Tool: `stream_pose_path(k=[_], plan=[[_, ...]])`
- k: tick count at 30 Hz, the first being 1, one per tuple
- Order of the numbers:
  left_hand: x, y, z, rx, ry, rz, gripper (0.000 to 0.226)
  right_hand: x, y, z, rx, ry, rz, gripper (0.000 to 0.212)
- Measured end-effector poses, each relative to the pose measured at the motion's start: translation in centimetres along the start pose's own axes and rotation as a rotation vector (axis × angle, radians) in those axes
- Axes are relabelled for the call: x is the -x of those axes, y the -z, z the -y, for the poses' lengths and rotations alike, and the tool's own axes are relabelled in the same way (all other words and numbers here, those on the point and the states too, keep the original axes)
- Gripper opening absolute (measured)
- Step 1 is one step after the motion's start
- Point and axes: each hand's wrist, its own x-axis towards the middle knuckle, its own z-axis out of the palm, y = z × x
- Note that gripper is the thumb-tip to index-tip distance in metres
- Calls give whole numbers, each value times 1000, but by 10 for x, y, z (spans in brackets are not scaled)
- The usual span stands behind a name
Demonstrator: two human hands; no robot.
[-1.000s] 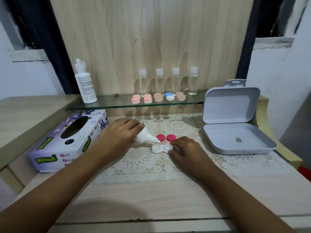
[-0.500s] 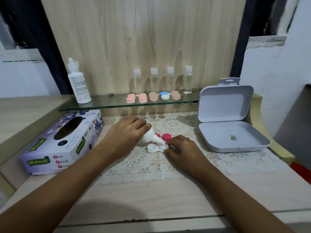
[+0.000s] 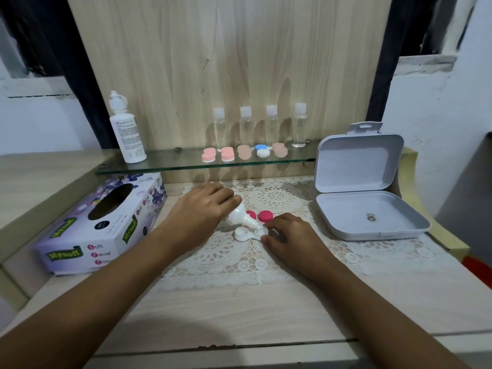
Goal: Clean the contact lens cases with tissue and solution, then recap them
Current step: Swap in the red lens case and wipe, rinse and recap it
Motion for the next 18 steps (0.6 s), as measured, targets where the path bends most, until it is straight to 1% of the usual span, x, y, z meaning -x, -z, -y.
stream_pose_path(k=[18], plan=[[-1, 1, -1, 9, 12, 6, 42, 0, 1, 0, -15, -4, 4, 27]])
